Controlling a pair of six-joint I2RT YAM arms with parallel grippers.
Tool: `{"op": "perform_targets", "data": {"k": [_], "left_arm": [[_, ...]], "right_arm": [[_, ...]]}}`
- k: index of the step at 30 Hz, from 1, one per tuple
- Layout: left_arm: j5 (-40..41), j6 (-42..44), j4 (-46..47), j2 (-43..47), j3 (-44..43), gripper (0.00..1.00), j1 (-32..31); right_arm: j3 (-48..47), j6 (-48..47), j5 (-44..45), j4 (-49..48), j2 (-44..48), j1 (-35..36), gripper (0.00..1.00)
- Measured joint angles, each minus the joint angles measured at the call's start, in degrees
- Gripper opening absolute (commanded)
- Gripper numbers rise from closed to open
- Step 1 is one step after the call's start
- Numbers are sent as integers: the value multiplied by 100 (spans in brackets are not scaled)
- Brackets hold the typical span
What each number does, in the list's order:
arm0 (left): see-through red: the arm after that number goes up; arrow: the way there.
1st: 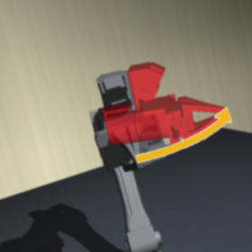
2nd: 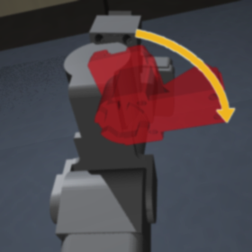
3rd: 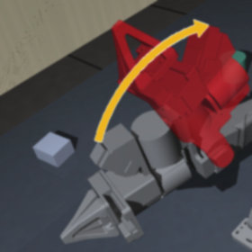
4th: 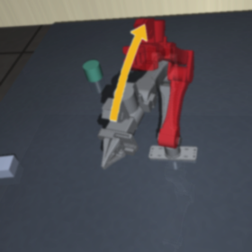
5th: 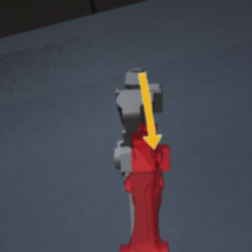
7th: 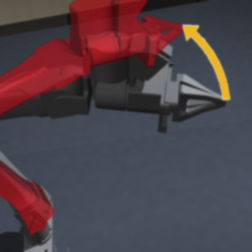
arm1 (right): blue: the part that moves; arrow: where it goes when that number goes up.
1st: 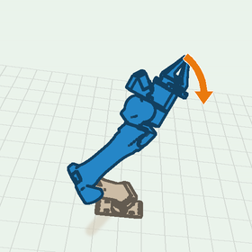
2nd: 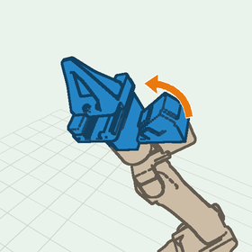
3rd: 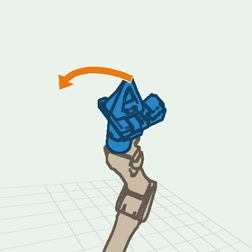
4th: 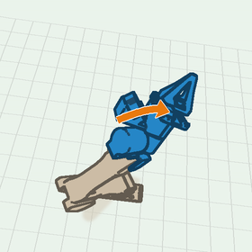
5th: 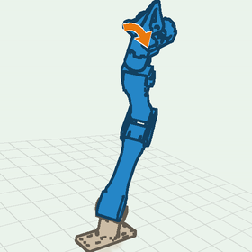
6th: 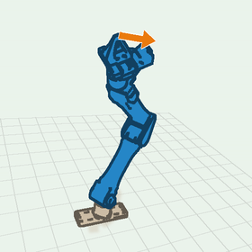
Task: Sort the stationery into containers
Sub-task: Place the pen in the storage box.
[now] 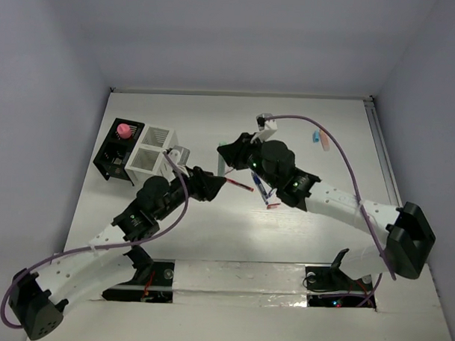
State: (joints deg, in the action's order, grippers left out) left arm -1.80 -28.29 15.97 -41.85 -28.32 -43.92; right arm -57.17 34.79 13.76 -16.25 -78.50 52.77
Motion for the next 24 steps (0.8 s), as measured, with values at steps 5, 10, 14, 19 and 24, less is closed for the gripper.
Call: {"op": "perform_targets", "data": {"k": [5,10,14,19,24], "left_arm": [[321,-92,-197,717,79,84,44],[516,-205,-1027,1469,-160,99,48],[796,-39,-1674,2035,-846,99,48],[1357,522,-1910,2356,-1816,99,52],[1939,1078,-2037,2420,-1847,99,52]], "right_arm": [[-782,-31,-291,129,-828,-435,0],[-1639,-162,-317,140,-1547,-546,0],[-2256,-299,-535,-46,-2159,-544,0],[-3425,-442,-874,-402,-3351,-540,0],[-4909,-645,-1134,-483,-4662,-474,0]]}}
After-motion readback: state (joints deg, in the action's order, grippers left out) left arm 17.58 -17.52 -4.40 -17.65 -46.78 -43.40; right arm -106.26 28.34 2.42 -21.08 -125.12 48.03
